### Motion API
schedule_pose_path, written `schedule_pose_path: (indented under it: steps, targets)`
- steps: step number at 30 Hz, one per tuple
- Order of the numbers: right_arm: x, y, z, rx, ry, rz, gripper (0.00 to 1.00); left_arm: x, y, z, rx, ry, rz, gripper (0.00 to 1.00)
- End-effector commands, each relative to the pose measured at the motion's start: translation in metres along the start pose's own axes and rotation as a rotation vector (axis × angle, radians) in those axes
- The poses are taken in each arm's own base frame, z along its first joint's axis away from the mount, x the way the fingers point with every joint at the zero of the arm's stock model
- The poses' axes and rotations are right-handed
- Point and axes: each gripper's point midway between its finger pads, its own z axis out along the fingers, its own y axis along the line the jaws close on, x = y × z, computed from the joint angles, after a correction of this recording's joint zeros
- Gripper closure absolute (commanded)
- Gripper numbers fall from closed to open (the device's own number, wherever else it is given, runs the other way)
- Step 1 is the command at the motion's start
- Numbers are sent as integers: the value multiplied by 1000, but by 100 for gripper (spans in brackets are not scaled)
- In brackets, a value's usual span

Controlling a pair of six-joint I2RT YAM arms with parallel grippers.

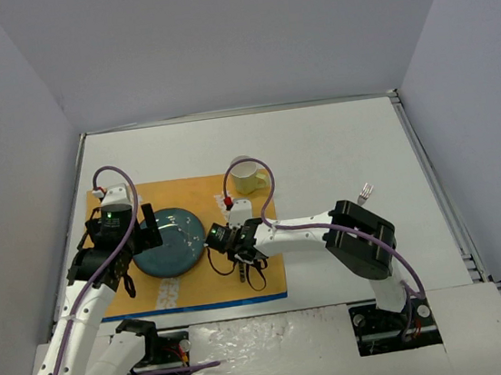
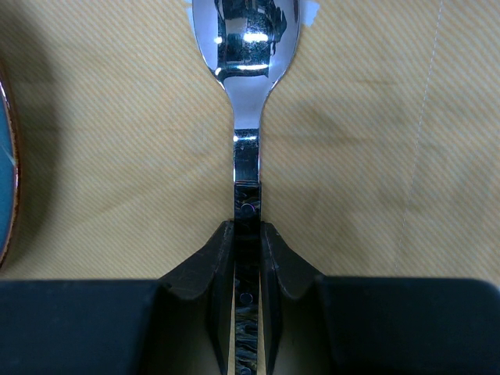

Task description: Set the dinner table for one person

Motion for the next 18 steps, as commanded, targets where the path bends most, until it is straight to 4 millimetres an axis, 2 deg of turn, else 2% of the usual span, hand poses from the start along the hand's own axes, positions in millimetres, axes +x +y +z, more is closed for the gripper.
schedule_pose_path:
  steps: [1,2,5,8,13,15,18]
  targets:
    - [-13,4,-3,0,-30,49,100,-21,-2,-7,1,-69,-28,3]
    - [-13,4,-3,0,-30,47,100,-21,-2,-7,2,-68,-28,3]
    - [-15,3,-5,2,-36,45,84,-21,-2,-7,2,-68,-28,3]
    - [-20,5,-10,-12,-38,51,74,-20,-2,-7,1,-67,-28,3]
    - [-44,3,-29,-32,-92,75,51,-20,-3,-7,7,-69,-28,3]
    - [-59,-3,-41,-37,-119,97,46,-21,-3,-7,8,-69,-25,3]
    - [-79,-31,-49,-1,-152,134,35,-20,-4,-7,11,-68,-24,3]
